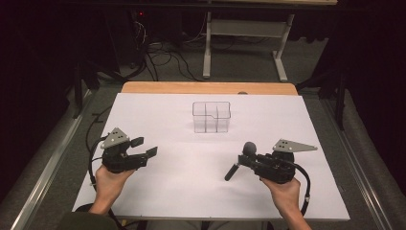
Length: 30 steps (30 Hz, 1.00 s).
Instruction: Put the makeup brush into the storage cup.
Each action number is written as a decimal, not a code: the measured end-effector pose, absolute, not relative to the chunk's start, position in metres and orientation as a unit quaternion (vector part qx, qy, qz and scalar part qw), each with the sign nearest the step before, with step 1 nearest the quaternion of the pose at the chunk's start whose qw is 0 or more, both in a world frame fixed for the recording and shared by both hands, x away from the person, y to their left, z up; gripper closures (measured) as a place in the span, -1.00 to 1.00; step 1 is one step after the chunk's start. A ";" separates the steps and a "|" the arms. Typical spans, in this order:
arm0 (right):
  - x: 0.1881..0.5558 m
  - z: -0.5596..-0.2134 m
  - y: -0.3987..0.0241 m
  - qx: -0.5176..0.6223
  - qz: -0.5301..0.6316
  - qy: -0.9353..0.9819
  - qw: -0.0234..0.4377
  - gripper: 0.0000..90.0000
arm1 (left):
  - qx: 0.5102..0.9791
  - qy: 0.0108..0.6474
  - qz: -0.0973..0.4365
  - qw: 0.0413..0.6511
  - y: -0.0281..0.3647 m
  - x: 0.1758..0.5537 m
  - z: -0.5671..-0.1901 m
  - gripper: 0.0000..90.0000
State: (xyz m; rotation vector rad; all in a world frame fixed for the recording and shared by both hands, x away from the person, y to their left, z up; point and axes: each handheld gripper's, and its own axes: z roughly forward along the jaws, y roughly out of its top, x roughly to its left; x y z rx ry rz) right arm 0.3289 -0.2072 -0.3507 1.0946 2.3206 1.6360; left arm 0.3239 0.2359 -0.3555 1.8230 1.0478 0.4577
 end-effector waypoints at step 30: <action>0.341 -0.331 -0.207 0.356 0.530 0.766 0.075 0.62 | 0.755 0.429 0.175 0.464 0.233 0.324 -0.376 -0.32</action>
